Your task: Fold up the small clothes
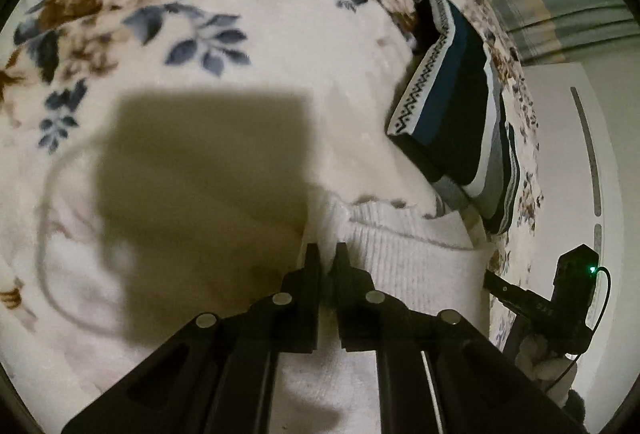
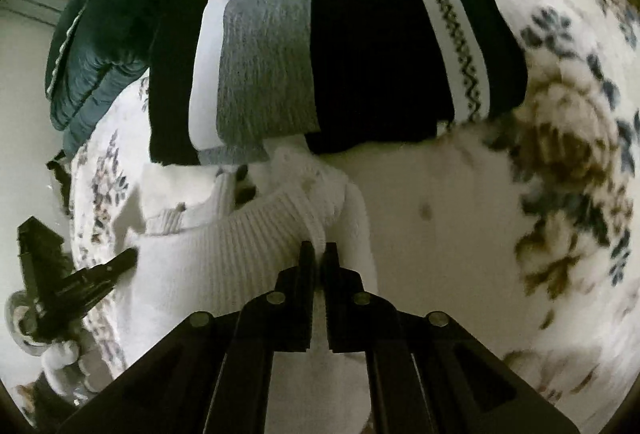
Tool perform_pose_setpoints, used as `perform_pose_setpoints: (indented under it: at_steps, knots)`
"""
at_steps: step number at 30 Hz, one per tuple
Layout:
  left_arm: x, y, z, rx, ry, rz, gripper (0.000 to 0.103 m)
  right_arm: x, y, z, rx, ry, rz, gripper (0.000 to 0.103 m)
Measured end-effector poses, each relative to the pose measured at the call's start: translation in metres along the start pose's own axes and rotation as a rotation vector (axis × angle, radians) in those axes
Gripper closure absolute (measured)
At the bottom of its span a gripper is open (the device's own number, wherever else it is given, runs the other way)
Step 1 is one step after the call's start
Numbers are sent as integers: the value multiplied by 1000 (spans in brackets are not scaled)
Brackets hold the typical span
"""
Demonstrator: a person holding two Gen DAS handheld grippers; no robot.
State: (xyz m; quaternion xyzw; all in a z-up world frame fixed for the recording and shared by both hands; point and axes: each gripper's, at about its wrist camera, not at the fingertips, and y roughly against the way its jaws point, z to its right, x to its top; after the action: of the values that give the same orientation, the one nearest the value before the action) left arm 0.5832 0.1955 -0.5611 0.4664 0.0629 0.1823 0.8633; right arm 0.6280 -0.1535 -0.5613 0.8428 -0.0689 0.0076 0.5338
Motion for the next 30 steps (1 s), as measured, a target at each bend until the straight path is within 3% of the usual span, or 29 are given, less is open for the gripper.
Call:
perform_pose_setpoints:
  at_steps: [1,3,4,5,8,9,16,20,21,22,23,24,26,30]
  knots:
    - [0,4,-4,-30,23,-6,87,-2,1,2,19,-8,-7,94]
    - [-5,16,-8,-88,48,12,71,-4,6,5,57,-21,-24,74]
    - [-11,29,-11,-119,55,31,64,-6,9,7,73,-25,-36,49]
    - [-17,37,-13,-133,59,43,50,-8,12,11,88,-36,-42,34]
    - [-37,55,-21,-208,67,61,39,-23,28,30,222,-98,-44,15]
    - [-45,54,-25,-230,64,44,38,-29,29,36,261,-116,-58,14]
    - [-64,-6,-31,-297,66,-109,38,-70,-29,54,427,-155,-271,13]
    - [-53,-17,-29,-347,97,-97,39,-77,-59,57,507,-187,-325,10]
    - [-53,-14,-27,-341,89,-84,48,-77,-63,57,525,-200,-324,10]
    - [-52,-12,-23,-335,74,-76,60,-77,-64,57,541,-203,-312,17]
    - [-51,-9,-18,-319,51,-68,80,-79,-63,55,551,-196,-303,39]
    - [-51,-5,-15,-310,42,-57,81,-80,-63,52,549,-176,-296,51]
    - [-52,6,-10,-307,41,-38,83,-84,-58,50,537,-170,-279,61]
    - [-54,23,8,-289,12,-19,83,-89,-33,43,517,-167,-218,67]
